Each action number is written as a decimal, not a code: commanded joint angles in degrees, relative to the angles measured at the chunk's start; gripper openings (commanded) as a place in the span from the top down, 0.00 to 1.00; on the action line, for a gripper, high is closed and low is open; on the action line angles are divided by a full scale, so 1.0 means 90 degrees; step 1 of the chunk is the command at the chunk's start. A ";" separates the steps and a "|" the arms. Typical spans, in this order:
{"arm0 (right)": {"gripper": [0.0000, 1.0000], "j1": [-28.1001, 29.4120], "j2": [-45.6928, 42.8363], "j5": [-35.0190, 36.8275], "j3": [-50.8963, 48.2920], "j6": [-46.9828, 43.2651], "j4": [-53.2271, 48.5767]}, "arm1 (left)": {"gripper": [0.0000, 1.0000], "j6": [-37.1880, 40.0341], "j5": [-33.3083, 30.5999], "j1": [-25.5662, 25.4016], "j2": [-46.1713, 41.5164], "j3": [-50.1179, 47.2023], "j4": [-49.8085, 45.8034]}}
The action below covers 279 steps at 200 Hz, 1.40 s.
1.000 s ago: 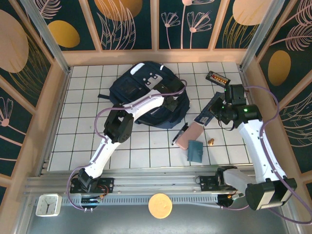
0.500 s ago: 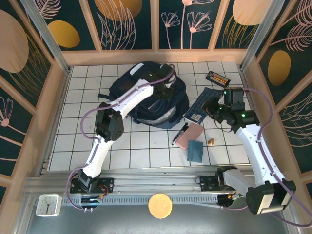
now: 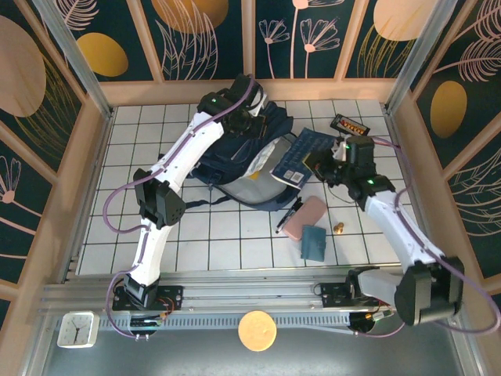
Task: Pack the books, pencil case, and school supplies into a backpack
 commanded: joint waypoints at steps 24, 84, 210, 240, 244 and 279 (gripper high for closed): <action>1.00 0.0694 0.1578 -0.0245 0.0365 0.0292 0.2215 | 1.00 -0.0261 0.0445 0.0118 -0.0286 0.0501 0.0085; 1.00 0.1067 0.3600 -0.0706 0.0762 0.0880 0.4586 | 1.00 -0.0343 0.0668 0.0159 -0.0144 0.0770 -0.0064; 0.27 0.1143 0.3813 0.1191 0.2391 -0.0978 -0.1100 | 1.00 -0.0407 0.0118 0.0222 0.0496 0.1067 -0.0335; 0.27 0.1137 0.2848 0.1728 0.1964 -0.1100 -0.2197 | 1.00 -0.0493 0.0024 0.0220 0.0810 0.1327 -0.0465; 0.27 0.1135 0.2699 0.1802 0.1901 -0.1076 -0.2334 | 1.00 -0.0503 0.0008 0.0220 0.0847 0.1355 -0.0474; 0.22 0.1134 0.1199 0.2278 0.1240 -0.0641 -0.3208 | 0.52 -0.0584 0.0242 0.0220 0.1126 0.1527 -0.0567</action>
